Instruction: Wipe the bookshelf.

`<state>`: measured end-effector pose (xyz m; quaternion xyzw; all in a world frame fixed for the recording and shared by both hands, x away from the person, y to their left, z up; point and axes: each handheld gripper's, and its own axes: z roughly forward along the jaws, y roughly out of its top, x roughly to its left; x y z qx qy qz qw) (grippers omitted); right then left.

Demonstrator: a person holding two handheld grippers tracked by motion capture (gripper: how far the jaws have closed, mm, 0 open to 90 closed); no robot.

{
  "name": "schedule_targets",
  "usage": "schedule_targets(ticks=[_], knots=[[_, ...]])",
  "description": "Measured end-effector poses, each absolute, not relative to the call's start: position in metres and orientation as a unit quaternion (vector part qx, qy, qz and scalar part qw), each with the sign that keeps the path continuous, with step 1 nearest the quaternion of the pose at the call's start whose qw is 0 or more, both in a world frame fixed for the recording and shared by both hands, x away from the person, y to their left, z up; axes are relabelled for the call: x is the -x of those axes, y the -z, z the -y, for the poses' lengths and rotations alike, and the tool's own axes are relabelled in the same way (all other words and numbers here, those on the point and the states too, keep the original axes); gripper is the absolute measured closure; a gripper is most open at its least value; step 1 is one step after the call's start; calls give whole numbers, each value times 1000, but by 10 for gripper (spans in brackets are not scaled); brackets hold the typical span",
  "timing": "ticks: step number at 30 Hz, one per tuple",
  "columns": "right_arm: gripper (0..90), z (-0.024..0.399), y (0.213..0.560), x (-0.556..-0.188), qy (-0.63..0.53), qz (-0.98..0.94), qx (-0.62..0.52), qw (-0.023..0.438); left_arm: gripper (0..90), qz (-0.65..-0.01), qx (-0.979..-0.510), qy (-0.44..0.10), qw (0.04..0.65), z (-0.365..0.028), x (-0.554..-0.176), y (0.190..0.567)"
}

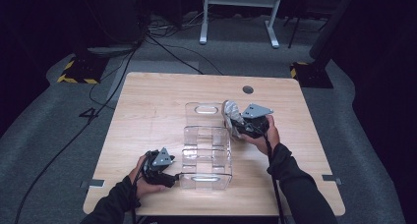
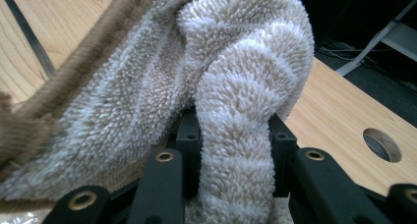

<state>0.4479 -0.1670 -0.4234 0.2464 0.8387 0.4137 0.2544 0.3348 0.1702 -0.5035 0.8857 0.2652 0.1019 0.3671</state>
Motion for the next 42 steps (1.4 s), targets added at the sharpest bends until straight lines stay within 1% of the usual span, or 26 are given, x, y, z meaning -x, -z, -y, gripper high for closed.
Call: schedule_targets(ticks=[5, 10, 13, 14, 21, 24, 25, 26, 28, 32, 37, 42], knots=[[681, 169, 420, -436, -414, -844, -231, 250, 272, -265, -886, -103, 367, -170, -335, 503], [683, 172, 418, -409, -418, -853, -199, 241, 272, -265, -886, -102, 367, -170, -335, 503], [683, 176, 416, -392, -426, -856, -186, 228, 272, -265, -886, -102, 367, -170, -335, 503], [683, 176, 416, -392, -426, -856, -186, 228, 272, -265, -886, -102, 367, -170, -335, 503], [685, 185, 413, -342, -443, -862, -136, 205, 272, -265, -886, -102, 367, -170, -335, 503], [685, 189, 412, -324, -455, -862, -119, 188, 272, -266, -886, -102, 367, -170, -335, 503], [685, 189, 412, -324, -455, -862, -119, 188, 272, -266, -886, -102, 367, -170, -335, 503], [685, 192, 411, -310, -462, -863, -103, 176, 272, -265, -886, -102, 366, -170, -335, 503], [685, 193, 410, -306, -463, -864, -96, 175, 272, -265, -886, -103, 366, -170, -335, 503], [684, 197, 410, -283, -468, -866, -76, 160, 272, -265, -886, -104, 366, -170, -335, 503], [684, 204, 409, -269, -477, -864, -61, 153, 272, -266, -885, -103, 367, -170, -335, 503], [685, 203, 410, -279, -473, -864, -70, 157, 272, -266, -886, -102, 367, -170, -335, 503]])
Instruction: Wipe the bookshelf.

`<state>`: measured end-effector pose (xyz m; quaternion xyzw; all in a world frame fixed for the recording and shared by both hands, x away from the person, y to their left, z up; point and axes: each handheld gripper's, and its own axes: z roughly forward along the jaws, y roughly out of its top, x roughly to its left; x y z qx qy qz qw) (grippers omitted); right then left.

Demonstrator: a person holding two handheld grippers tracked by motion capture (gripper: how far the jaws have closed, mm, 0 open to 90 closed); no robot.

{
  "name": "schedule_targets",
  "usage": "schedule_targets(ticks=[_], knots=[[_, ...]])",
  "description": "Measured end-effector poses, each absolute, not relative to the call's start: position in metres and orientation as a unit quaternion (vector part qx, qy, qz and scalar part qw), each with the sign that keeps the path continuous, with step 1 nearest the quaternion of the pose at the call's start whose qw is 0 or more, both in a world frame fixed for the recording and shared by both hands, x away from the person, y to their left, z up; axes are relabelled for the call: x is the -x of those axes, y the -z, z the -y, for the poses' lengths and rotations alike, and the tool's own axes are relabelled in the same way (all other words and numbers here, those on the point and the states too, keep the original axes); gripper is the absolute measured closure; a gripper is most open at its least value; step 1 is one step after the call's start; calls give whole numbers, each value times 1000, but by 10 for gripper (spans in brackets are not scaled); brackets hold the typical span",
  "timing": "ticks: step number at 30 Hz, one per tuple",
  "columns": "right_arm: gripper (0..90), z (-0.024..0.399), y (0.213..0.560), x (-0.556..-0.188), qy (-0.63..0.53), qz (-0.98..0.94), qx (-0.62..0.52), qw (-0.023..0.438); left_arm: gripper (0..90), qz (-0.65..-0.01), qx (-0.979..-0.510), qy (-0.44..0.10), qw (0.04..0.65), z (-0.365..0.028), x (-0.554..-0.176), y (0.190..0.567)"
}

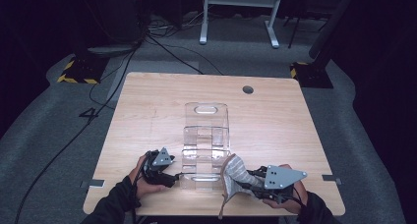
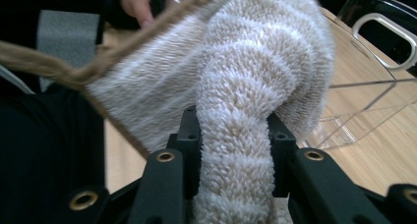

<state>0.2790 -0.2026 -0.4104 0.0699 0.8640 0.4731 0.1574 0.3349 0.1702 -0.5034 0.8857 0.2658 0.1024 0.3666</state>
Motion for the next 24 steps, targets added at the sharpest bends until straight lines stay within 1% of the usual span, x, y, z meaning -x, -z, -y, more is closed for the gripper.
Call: schedule_targets(ticks=[3, 6, 7, 8, 9, 11, 12, 15, 17, 20, 21, 23, 24], knots=[[685, 198, 411, -295, -465, -866, -76, 166, 272, -267, -885, -101, 367, -170, -335, 503], [686, 194, 410, -319, -470, -863, -81, 166, 271, -266, -886, -101, 367, -170, -335, 503], [686, 194, 410, -319, -470, -863, -81, 166, 271, -266, -886, -101, 367, -170, -335, 503], [686, 192, 409, -331, -470, -862, -91, 166, 271, -266, -886, -101, 367, -170, -335, 503], [687, 189, 409, -350, -466, -861, -104, 175, 271, -266, -886, -101, 367, -170, -335, 503], [687, 189, 409, -357, -463, -861, -112, 181, 271, -266, -886, -101, 367, -170, -335, 503], [687, 187, 410, -374, -454, -860, -133, 191, 271, -266, -886, -101, 367, -170, -335, 503], [687, 183, 412, -392, -436, -861, -156, 209, 271, -266, -886, -101, 367, -170, -335, 503], [687, 180, 413, -403, -437, -859, -169, 208, 271, -266, -886, -101, 367, -170, -335, 503], [687, 175, 412, -414, -421, -860, -172, 232, 271, -265, -886, -101, 367, -170, -335, 503], [687, 174, 411, -419, -423, -857, -184, 229, 271, -265, -886, -101, 367, -170, -335, 503], [686, 171, 411, -425, -412, -858, -188, 244, 271, -264, -886, -101, 368, -170, -335, 504], [686, 171, 411, -425, -412, -858, -188, 244, 271, -264, -886, -101, 368, -170, -335, 504]])
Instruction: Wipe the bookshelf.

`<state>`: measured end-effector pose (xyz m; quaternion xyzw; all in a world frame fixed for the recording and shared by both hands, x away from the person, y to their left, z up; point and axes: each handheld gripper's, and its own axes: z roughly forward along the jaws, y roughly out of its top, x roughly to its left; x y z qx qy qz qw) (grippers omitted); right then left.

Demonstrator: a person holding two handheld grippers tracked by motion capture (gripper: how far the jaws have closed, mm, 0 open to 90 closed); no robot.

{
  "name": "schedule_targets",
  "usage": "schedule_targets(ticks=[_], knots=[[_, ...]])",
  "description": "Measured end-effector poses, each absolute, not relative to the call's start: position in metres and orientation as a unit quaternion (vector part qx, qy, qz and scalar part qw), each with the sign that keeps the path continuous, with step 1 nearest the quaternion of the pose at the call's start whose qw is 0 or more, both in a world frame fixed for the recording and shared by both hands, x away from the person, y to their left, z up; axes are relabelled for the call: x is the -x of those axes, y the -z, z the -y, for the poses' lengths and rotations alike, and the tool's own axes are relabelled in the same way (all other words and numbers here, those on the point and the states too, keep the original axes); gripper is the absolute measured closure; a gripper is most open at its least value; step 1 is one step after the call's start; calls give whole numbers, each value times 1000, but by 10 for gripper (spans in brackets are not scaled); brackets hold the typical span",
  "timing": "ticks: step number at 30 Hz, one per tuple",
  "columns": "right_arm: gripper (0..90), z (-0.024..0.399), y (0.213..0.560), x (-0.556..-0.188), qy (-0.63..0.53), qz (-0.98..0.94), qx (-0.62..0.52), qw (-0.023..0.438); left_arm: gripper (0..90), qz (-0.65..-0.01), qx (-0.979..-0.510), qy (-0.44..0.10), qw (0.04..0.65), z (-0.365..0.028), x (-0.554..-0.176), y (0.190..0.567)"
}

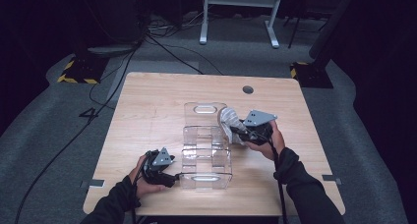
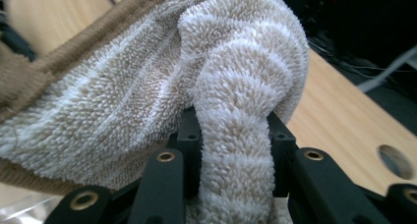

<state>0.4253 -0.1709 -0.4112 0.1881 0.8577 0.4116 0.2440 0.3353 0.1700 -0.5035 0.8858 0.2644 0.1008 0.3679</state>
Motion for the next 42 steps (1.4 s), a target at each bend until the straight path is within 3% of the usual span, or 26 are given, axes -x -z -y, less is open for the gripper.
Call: schedule_targets(ticks=[4, 9, 29, 42], knots=[[685, 166, 412, -437, -386, -861, -197, 265, 271, -265, -886, -101, 367, -170, -335, 503], [685, 165, 413, -436, -385, -865, -196, 255, 271, -264, -886, -101, 368, -170, -335, 504], [685, 188, 412, -319, -427, -880, -79, 191, 271, -265, -886, -101, 367, -170, -335, 503], [684, 203, 412, -272, -454, -874, -51, 167, 271, -264, -886, -103, 367, -170, -336, 503]])
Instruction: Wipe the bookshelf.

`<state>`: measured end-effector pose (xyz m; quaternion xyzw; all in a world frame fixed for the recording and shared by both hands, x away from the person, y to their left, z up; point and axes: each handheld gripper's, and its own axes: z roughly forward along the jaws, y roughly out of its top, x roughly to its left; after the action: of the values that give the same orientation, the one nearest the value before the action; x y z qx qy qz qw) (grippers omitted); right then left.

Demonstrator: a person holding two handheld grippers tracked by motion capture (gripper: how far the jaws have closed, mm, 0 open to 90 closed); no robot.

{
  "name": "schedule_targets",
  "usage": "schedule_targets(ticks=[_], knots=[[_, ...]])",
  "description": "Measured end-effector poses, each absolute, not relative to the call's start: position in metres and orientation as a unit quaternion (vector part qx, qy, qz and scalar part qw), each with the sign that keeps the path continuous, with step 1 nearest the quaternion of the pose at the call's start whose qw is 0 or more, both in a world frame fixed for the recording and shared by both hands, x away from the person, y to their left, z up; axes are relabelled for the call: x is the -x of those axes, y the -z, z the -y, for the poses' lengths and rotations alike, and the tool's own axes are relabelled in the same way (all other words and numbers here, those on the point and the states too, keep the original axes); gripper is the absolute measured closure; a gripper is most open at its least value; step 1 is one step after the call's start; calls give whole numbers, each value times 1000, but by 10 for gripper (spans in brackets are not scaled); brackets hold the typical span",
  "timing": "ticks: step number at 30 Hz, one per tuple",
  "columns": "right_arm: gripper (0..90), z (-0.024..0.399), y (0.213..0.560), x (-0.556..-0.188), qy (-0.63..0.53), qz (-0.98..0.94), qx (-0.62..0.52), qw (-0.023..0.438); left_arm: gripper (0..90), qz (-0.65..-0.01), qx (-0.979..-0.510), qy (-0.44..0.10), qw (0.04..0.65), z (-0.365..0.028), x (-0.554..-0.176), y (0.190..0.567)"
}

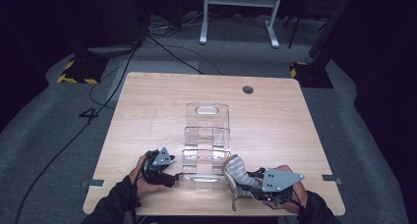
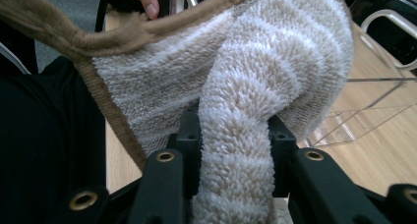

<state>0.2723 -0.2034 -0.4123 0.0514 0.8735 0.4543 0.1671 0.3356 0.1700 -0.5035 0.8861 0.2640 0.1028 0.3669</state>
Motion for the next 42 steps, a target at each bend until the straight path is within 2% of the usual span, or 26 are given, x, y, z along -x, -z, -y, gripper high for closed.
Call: schedule_targets(ticks=[5, 11, 19, 29, 36, 42], knots=[[687, 214, 406, -276, -465, -863, -66, 186, 271, -266, -886, -101, 367, -170, -335, 504], [688, 239, 399, -301, -474, -843, -118, 226, 271, -266, -886, -102, 367, -170, -335, 504], [688, 256, 414, -331, -450, -840, -178, 246, 271, -266, -886, -101, 367, -170, -335, 504], [688, 252, 450, -375, -407, -854, -231, 226, 271, -266, -885, -101, 368, -170, -335, 504], [686, 241, 464, -386, -378, -868, -226, 230, 271, -266, -885, -101, 367, -170, -335, 504], [670, 233, 480, -395, -360, -879, -238, 205, 271, -266, -886, -101, 367, -170, -335, 504]])
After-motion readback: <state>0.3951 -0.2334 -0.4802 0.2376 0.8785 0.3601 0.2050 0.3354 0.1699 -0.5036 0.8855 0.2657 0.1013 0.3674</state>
